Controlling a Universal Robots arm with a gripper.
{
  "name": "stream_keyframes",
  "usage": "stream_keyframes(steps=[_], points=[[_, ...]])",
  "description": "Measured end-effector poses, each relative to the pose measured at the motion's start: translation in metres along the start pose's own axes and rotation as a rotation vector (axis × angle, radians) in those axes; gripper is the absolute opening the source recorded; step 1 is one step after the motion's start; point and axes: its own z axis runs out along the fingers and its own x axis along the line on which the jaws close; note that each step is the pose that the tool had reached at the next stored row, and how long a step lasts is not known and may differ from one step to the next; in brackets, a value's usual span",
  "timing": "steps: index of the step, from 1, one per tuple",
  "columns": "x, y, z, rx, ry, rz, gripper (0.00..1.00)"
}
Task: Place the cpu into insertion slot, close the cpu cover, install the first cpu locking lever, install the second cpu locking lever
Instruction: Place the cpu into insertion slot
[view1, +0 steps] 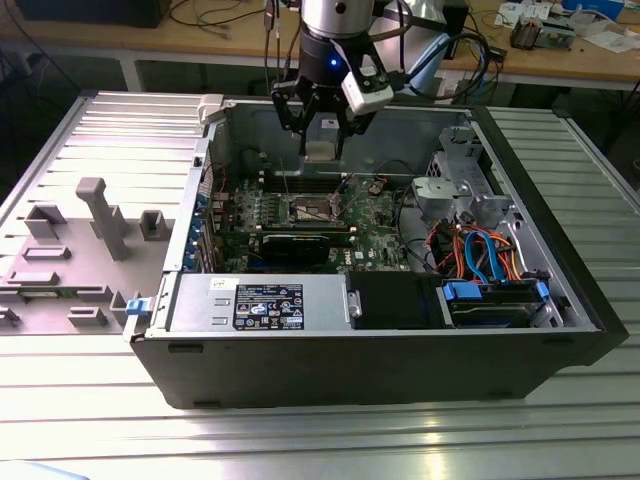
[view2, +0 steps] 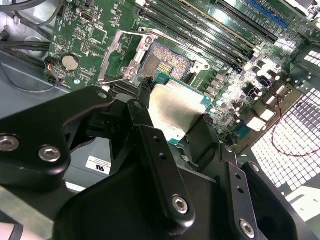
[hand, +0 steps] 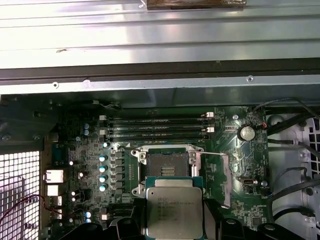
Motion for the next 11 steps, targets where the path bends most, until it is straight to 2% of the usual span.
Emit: stream_keyframes(steps=[4,11], points=[[0.0031,-0.0004,0.0042,0.0001,0.0000,0.000,0.55],[0.0059,-0.0013,0.0076,0.0001,0.0000,0.000,0.55]])
